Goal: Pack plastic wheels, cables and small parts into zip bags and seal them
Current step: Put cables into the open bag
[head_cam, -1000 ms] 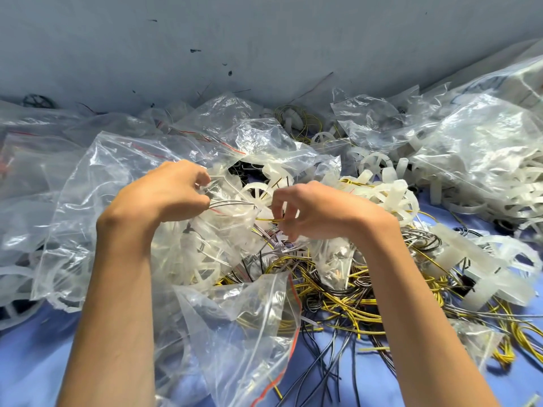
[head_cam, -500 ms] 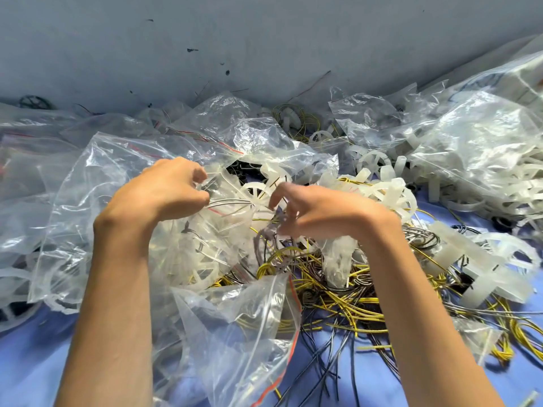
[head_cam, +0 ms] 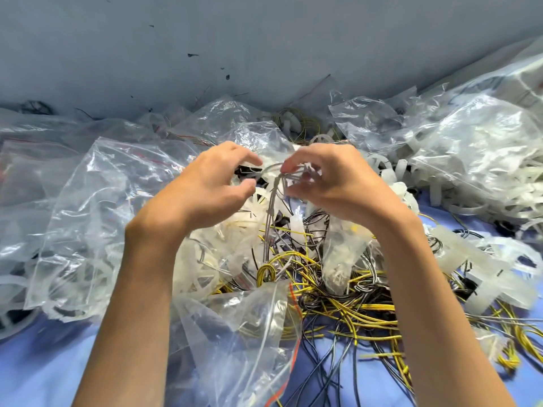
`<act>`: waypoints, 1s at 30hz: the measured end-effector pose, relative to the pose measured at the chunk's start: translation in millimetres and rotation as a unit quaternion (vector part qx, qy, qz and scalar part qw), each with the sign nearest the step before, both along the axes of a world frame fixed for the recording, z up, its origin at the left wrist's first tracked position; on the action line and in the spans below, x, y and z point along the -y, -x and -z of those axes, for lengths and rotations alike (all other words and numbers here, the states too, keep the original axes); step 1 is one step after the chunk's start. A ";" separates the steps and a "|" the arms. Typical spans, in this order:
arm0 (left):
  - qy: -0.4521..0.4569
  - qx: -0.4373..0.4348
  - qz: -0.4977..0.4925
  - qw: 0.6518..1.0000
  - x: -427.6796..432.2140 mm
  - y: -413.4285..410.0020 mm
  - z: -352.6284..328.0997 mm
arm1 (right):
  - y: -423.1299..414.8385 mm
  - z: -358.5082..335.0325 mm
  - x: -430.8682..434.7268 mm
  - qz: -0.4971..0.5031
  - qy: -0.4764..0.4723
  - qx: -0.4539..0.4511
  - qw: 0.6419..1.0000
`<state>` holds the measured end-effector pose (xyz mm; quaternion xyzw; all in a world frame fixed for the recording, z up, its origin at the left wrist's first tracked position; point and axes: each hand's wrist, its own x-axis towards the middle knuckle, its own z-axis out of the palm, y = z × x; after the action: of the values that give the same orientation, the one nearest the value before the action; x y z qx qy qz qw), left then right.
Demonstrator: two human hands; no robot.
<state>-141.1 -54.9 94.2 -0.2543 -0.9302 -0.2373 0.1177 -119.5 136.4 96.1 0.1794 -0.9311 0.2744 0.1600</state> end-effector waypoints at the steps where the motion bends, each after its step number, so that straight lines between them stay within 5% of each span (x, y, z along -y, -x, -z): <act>1: -0.006 0.003 0.006 1.000 -3.2 -0.8 0.4 | -1.0 -0.6 0.1 -0.011 -0.010 0.009 1.000; 9: -0.067 -0.020 0.016 0.997 -14.6 -3.0 1.3 | -3.0 -4.4 7.6 -0.030 0.023 -0.062 0.997; 19: -0.200 -0.078 0.032 0.976 -11.9 -9.7 -6.7 | -7.0 -8.9 12.3 -0.078 0.218 -0.108 0.967; 25: -0.205 -0.049 0.019 0.977 -5.1 -6.0 -4.0 | -3.4 -5.0 8.4 -0.027 0.198 0.002 0.980; 30: -0.155 -0.010 0.001 0.988 3.1 -5.7 -5.8 | -0.6 -3.6 6.3 0.029 0.129 -0.022 0.991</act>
<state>-135.4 -58.0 100.0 -0.2359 -0.8809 -0.3759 0.1647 -118.9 130.1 99.7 0.1364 -0.8889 0.3839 0.2097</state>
